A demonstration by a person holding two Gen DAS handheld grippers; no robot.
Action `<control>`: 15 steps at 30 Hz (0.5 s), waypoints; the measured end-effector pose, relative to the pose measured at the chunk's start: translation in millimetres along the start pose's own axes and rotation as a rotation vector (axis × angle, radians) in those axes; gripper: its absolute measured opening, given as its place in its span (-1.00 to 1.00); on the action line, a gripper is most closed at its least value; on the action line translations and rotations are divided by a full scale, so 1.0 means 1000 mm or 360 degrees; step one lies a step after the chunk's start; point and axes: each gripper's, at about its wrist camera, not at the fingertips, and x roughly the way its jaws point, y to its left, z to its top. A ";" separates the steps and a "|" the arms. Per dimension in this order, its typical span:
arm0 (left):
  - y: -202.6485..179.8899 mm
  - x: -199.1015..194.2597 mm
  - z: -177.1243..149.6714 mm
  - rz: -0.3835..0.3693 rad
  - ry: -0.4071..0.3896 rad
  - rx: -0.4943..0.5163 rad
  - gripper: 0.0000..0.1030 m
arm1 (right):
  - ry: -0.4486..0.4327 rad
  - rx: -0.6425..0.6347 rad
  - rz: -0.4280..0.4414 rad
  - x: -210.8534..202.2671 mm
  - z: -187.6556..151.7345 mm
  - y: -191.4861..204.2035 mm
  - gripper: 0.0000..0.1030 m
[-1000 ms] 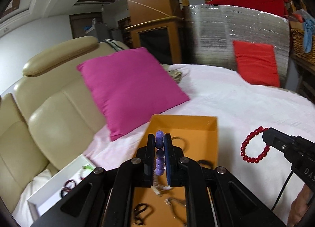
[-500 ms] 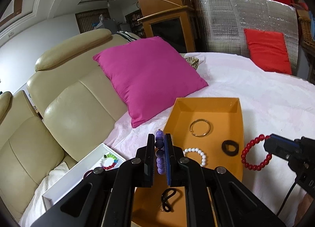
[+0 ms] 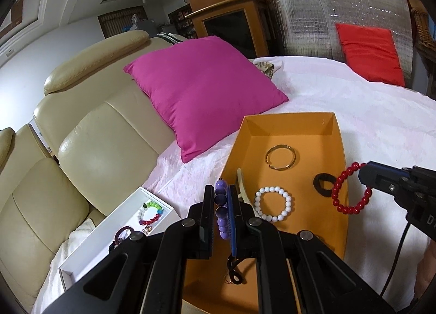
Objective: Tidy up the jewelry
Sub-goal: 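Carry the purple and red bracelets over the orange box with both tools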
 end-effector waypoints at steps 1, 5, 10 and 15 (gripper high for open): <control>-0.001 0.001 -0.001 -0.0001 0.0004 0.0004 -0.82 | 0.0002 0.0001 -0.0004 0.002 0.000 0.000 -0.80; -0.003 0.005 -0.004 -0.0010 0.0023 0.0016 -0.82 | 0.0009 0.0008 -0.0018 0.011 0.000 -0.001 -0.80; -0.008 0.010 -0.009 -0.0019 0.0050 0.0035 -0.82 | 0.0027 0.0027 -0.0040 0.025 0.001 -0.004 -0.80; -0.010 0.014 -0.014 -0.0021 0.0073 0.0040 -0.82 | 0.0046 0.0035 -0.0068 0.036 0.000 -0.008 -0.80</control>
